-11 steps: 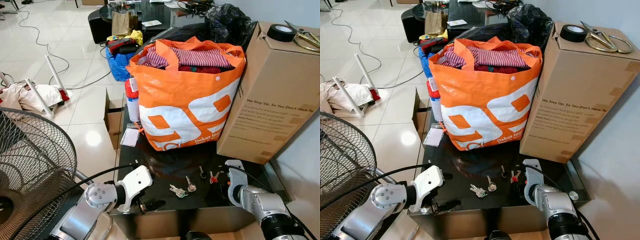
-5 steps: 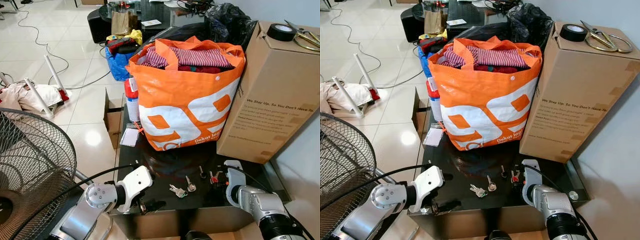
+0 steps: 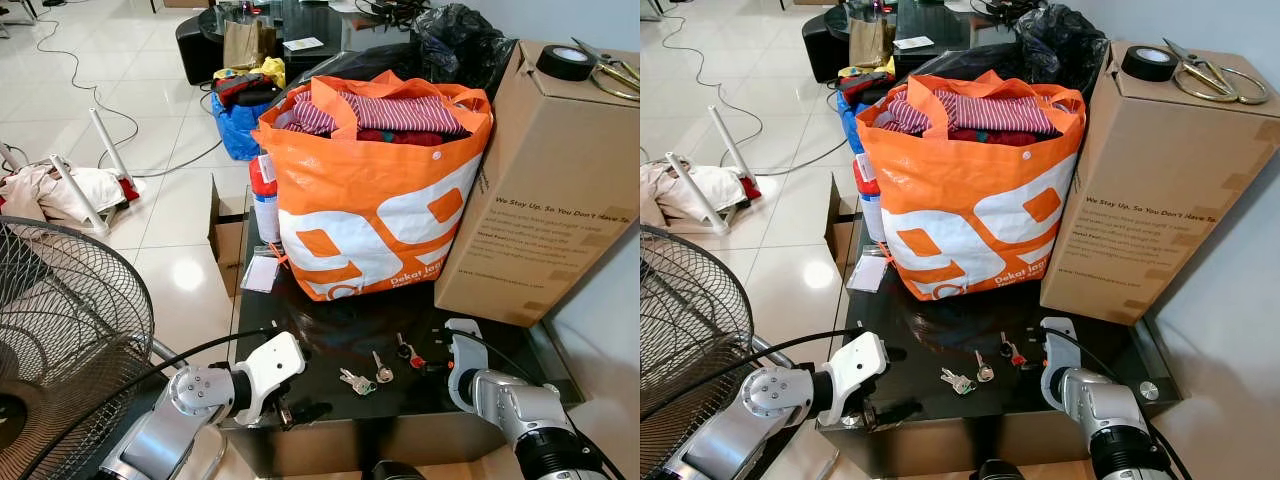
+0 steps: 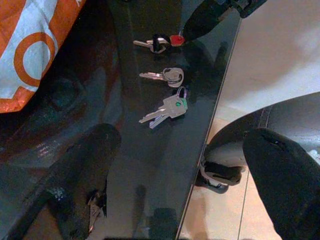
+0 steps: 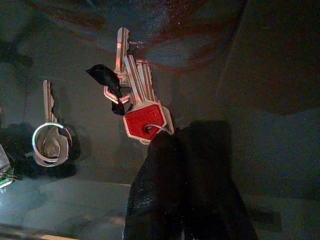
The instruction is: Hang keys on a hook
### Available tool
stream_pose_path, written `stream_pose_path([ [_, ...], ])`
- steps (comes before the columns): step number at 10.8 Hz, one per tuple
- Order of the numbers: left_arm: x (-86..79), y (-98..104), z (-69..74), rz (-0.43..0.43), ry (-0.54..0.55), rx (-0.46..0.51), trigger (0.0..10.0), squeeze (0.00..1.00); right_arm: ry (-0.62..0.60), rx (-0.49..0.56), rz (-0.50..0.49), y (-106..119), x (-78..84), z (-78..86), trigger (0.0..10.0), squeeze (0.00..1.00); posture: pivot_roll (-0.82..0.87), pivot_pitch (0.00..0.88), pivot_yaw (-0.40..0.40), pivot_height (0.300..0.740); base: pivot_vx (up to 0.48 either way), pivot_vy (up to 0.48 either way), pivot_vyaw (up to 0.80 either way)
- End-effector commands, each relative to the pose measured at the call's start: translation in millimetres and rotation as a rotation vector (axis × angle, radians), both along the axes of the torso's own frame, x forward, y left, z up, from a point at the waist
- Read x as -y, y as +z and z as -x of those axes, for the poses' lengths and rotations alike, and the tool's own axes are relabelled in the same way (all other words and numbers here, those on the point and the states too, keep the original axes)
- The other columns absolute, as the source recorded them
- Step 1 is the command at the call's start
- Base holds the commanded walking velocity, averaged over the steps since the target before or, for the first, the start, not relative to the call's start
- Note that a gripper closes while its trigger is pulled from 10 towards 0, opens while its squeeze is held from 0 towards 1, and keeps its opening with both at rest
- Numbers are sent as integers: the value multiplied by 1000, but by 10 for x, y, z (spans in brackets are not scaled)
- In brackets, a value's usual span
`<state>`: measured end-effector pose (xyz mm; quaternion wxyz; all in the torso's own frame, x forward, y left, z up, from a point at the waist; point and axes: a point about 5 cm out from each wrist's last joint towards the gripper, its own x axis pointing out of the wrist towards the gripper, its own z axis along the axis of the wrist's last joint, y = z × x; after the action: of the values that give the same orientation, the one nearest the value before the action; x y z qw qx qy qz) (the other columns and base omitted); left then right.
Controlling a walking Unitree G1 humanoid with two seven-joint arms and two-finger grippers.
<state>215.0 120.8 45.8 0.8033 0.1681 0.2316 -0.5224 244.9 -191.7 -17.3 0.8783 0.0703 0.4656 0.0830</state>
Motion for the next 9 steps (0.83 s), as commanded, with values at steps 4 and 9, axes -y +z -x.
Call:
stream_pose_path([
  [4,11,23,-46,-7,7,35,10000,43,-35,55,-30,105,84,15,0,0,-223,0,30,740,0,0,0],
  [9,8,288,-456,120,338,225,10000,0,-11,273,-65,600,200,8,0,0,-233,0,94,740,0,0,0],
])
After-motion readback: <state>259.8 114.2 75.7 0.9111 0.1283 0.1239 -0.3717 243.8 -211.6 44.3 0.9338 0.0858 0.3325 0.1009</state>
